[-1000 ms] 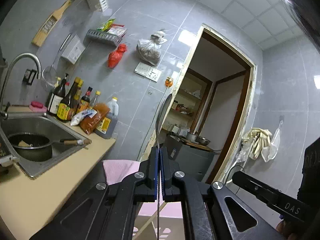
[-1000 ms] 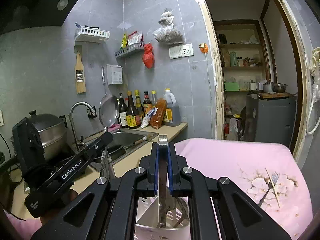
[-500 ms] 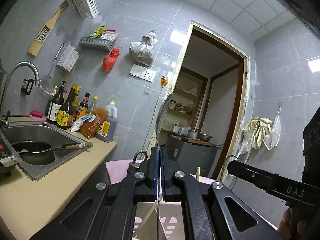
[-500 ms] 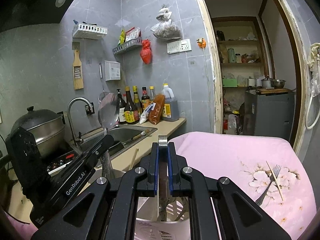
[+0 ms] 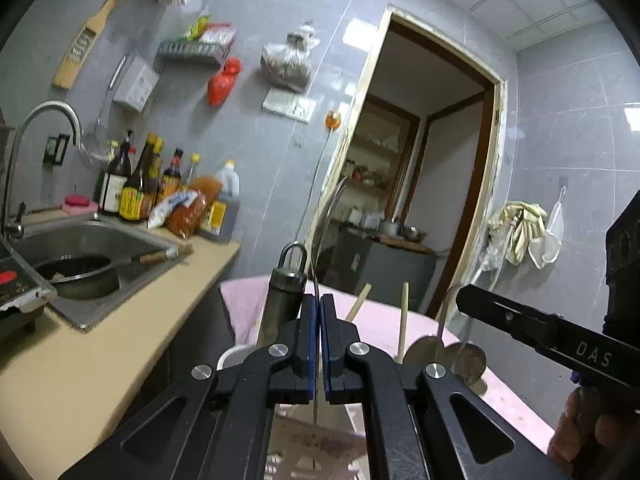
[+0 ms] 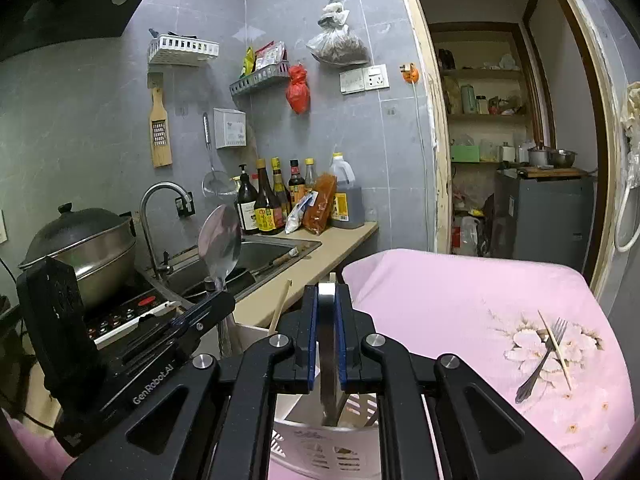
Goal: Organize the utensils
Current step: 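Lower the spoon into the white caddy and open the left tool, then move the left tool back over the remaining fork and chopstick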
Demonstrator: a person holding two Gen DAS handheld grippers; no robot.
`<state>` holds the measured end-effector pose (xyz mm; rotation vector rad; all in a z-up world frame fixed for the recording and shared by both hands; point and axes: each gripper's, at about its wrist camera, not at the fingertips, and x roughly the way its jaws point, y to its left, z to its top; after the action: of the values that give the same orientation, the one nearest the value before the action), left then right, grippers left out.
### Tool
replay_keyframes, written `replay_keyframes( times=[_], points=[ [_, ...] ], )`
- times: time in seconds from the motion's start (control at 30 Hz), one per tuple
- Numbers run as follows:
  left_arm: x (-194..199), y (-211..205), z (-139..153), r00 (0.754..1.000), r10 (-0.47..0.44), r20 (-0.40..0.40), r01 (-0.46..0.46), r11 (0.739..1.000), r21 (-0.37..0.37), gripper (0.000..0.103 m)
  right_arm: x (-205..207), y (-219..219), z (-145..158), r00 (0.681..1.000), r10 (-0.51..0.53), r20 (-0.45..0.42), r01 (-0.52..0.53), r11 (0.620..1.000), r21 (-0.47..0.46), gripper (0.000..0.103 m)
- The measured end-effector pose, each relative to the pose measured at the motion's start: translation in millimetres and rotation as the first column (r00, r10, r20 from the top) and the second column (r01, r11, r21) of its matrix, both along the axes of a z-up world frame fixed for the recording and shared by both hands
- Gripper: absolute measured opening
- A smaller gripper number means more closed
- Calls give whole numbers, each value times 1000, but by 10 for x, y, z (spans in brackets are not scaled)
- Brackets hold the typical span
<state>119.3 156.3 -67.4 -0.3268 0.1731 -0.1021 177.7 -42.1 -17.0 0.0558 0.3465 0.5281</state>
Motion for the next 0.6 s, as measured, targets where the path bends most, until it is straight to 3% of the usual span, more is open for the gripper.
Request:
replay_keyframes(
  times=[0.1, 0.23, 0.37, 0.53, 0.6],
  points=[
    [-24, 18, 33, 999, -17, -49, 18, 1000, 6, 7, -3, -20, 27, 1000, 9, -20, -8, 1000, 9, 25],
    [-88, 4, 140, 997, -29, -75, 30, 999, 12, 30, -18, -98, 106, 999, 0, -41, 1, 999, 35, 25],
    [-118, -18, 327, 994, -12, -106, 15, 999, 30, 36, -25, -231, 267, 998, -50, -39, 52, 997, 53, 30],
    [-78, -101, 660, 991, 54, -123, -43, 994, 96, 82, -41, -451, 515, 989, -148, -7, 149, 988, 41, 65],
    [-39, -140, 791, 989, 75, -124, -62, 992, 108, 94, -35, -553, 611, 980, -201, 13, 200, 979, 27, 78]
  ],
)
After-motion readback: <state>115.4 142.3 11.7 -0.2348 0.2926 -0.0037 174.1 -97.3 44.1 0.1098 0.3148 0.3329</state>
